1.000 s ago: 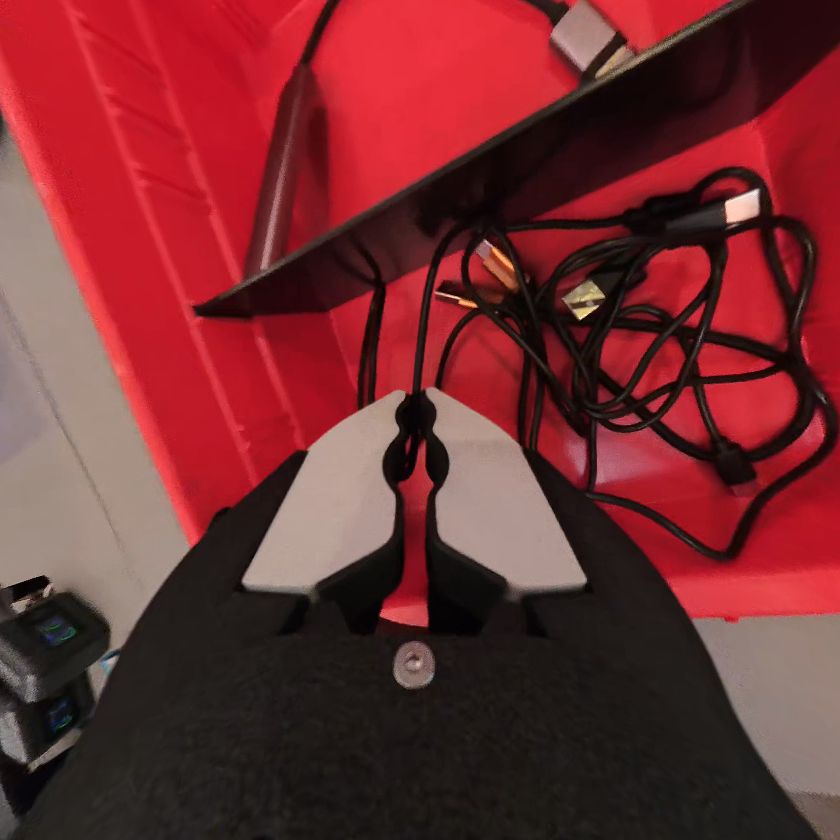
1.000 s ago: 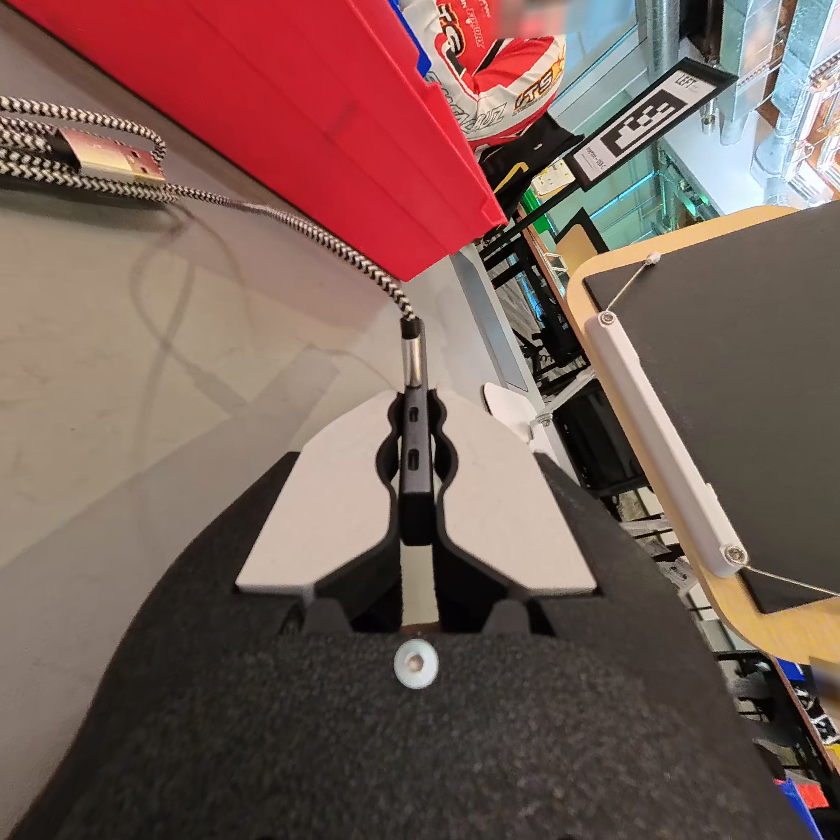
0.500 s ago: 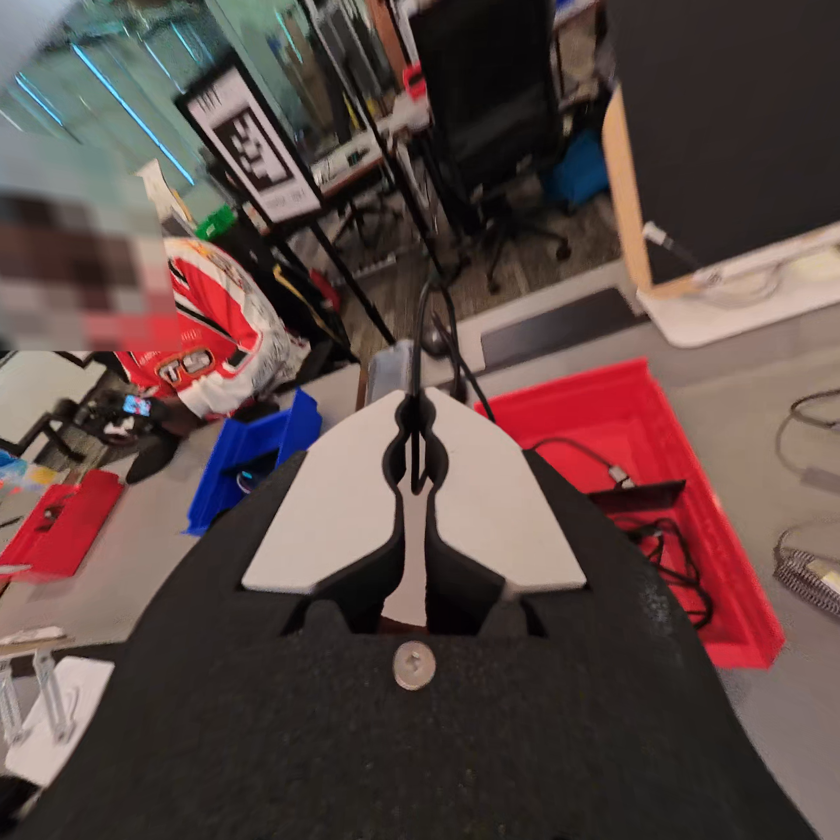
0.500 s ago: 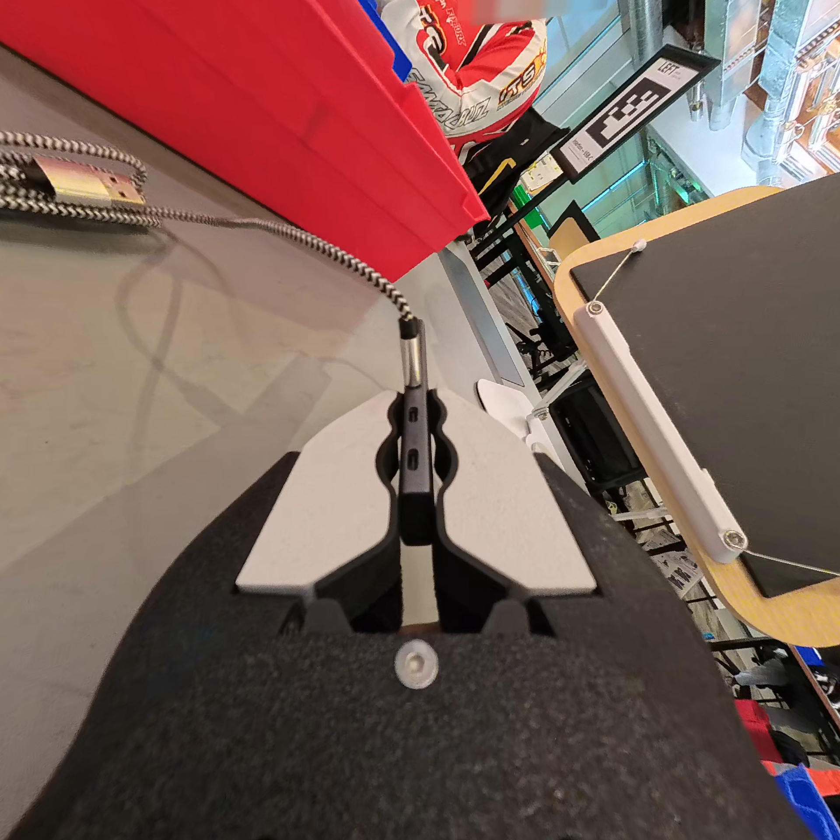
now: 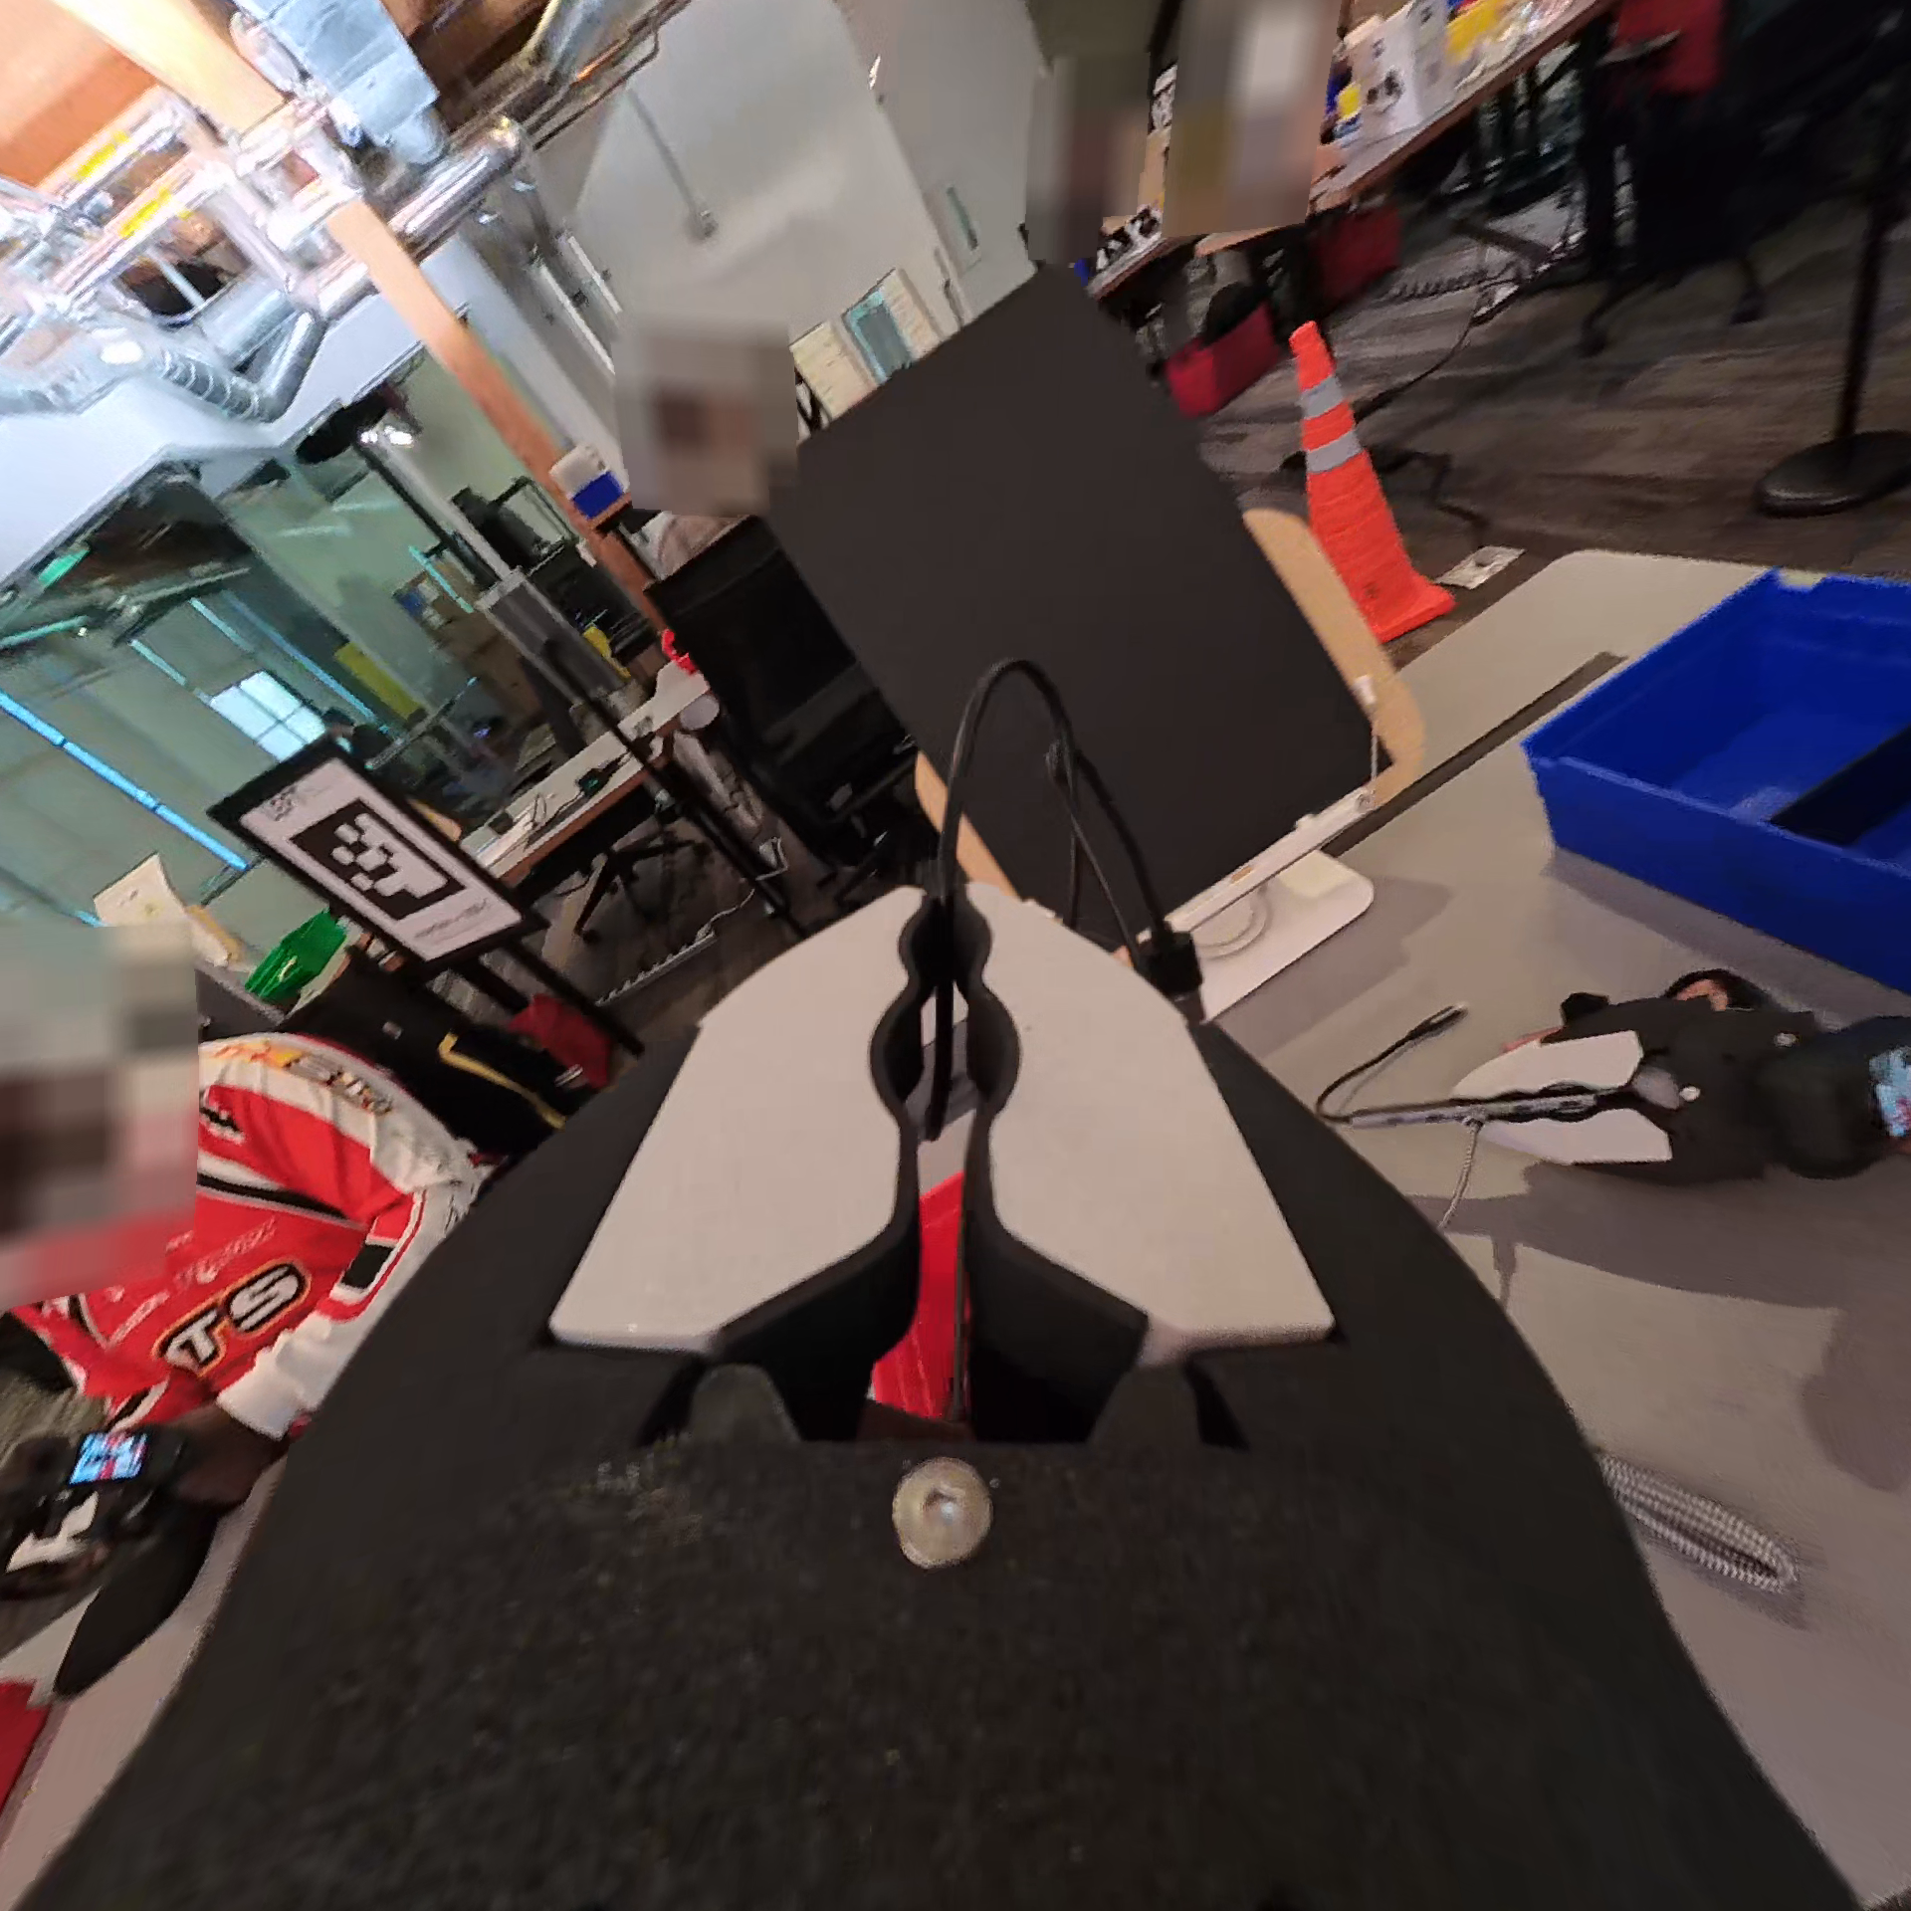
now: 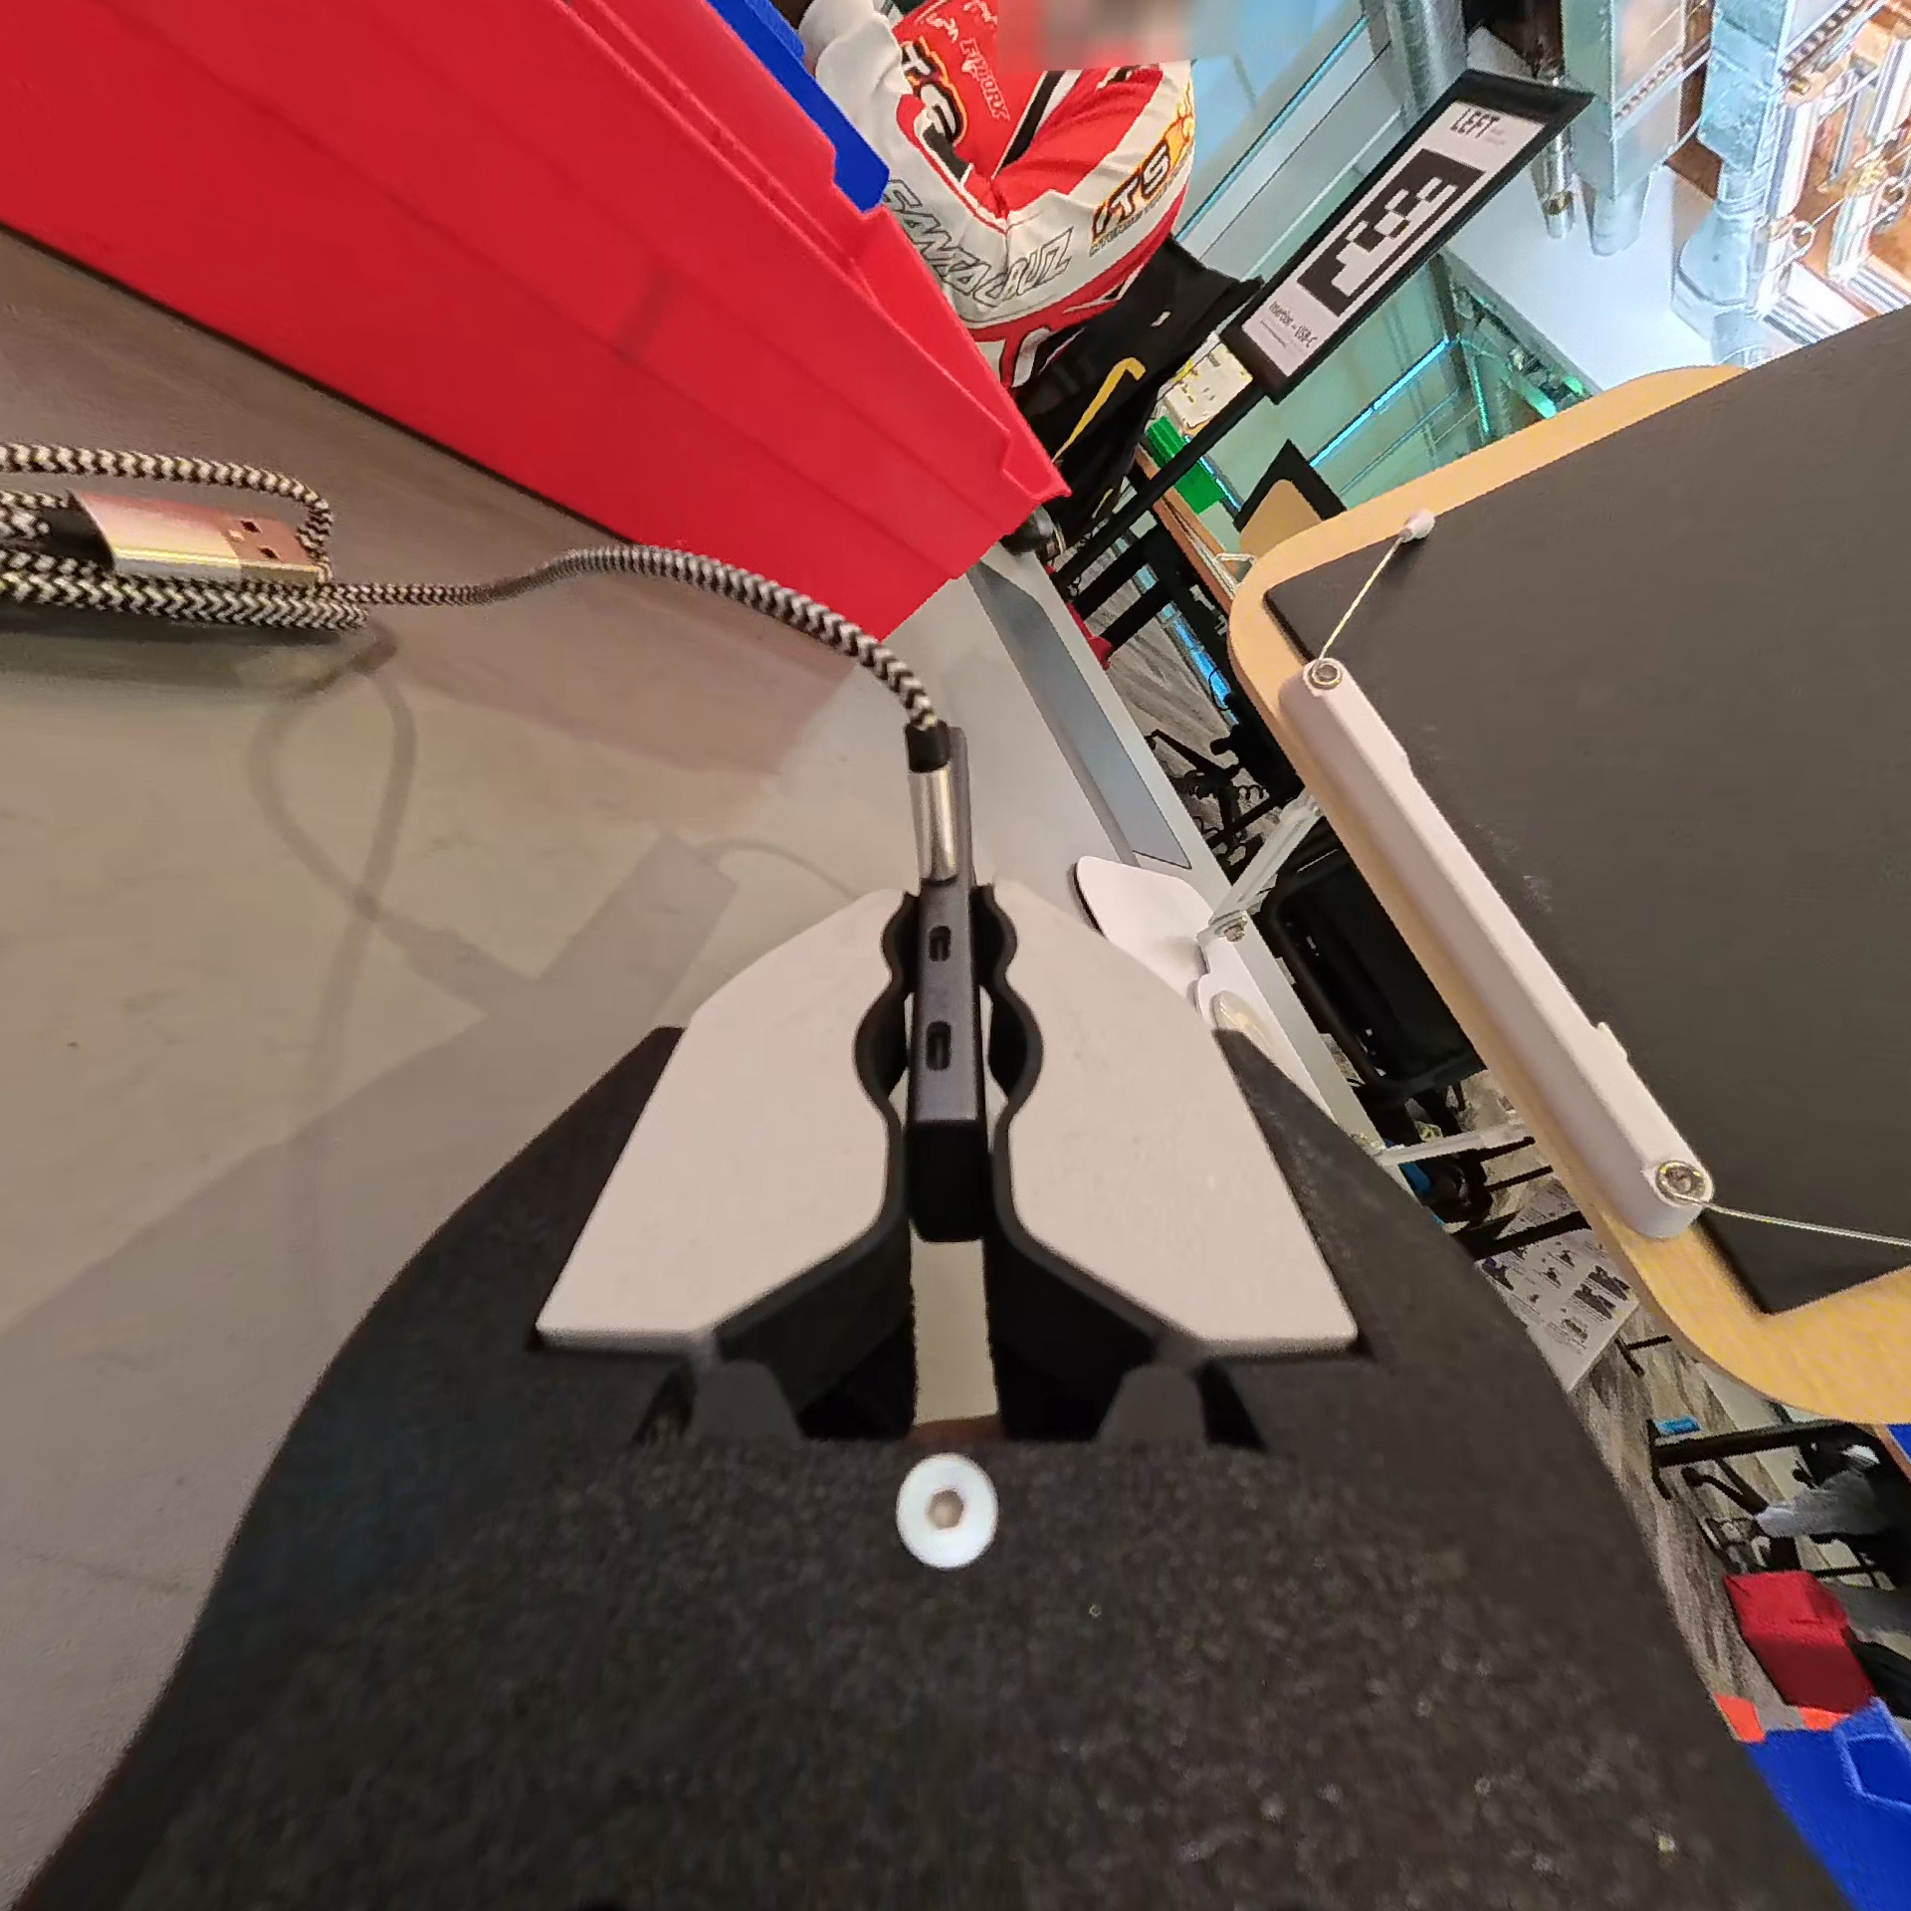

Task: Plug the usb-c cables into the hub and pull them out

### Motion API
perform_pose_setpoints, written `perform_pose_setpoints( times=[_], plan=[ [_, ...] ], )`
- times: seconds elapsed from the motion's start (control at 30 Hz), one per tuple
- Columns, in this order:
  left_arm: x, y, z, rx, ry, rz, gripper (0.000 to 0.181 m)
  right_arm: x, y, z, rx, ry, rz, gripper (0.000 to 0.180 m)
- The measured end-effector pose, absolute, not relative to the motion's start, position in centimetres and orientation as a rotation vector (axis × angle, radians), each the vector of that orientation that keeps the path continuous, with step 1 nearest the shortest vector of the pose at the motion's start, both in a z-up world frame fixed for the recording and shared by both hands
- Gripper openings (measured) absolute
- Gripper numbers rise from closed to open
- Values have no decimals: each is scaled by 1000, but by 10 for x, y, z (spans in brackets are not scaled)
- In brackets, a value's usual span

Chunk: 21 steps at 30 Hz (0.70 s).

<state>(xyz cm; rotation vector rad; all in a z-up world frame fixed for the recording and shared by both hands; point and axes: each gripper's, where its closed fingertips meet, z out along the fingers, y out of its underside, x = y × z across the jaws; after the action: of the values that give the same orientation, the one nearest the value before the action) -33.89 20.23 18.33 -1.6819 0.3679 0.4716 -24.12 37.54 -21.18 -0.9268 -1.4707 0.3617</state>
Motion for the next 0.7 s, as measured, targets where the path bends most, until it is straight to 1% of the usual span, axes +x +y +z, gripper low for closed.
perform_pose_setpoints(
  times=[0.13, 0.23, 0.3, 0.4, 0.5, 0.6, 0.7],
  plan=[
    [-309, 219, 186, -1679, 444, 413, 1, -241, 377, -211, -938, -1464, 373, 9],
    [-294, 237, 163, -1717, 480, 366, 1, -240, 379, -210, -952, -1452, 390, 9],
    [-291, 250, 136, -1761, 486, 354, 1, -240, 380, -210, -961, -1449, 395, 9],
    [-292, 267, 69, -1885, 472, 297, 1, -240, 379, -210, -959, -1453, 394, 9],
    [-305, 275, -21, -2053, 445, 296, 1, -240, 379, -211, -957, -1458, 396, 9],
    [-290, 261, -101, -2190, 405, 112, 1, -240, 380, -210, -963, -1452, 402, 9],
    [-268, 233, -158, -2266, 392, 23, 1, -240, 381, -209, -970, -1446, 410, 9]
  ],
)
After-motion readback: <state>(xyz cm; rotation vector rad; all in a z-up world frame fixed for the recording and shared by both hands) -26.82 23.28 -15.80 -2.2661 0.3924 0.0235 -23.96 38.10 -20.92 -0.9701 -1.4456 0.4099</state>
